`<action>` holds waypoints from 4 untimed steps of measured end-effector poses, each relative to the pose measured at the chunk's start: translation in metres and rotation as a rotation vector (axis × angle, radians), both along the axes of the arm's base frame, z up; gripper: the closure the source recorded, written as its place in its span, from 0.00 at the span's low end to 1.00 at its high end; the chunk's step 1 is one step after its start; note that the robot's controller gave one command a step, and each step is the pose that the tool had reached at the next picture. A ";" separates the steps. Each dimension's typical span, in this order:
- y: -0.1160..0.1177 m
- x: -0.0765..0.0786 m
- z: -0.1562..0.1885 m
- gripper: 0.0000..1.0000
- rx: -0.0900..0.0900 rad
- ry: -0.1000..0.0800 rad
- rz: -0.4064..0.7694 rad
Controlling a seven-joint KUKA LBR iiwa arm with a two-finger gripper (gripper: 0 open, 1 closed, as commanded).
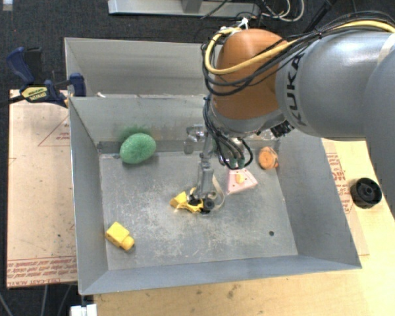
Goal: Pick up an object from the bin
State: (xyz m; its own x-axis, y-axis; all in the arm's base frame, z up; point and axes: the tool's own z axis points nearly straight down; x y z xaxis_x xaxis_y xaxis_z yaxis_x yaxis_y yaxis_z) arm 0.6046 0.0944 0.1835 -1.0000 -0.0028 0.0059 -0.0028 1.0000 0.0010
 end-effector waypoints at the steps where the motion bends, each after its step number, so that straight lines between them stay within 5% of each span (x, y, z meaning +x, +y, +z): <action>1: 0.000 0.001 0.005 0.00 0.001 -0.007 -0.002; 2: -0.011 -0.003 -0.017 0.00 0.002 -0.016 0.066; 3: -0.033 -0.009 -0.076 0.00 0.000 -0.011 0.252; 4: -0.050 0.005 -0.103 1.00 0.001 -0.009 0.037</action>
Offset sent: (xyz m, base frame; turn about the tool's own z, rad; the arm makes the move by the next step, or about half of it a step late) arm -0.0165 -0.0383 -0.0657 -0.1741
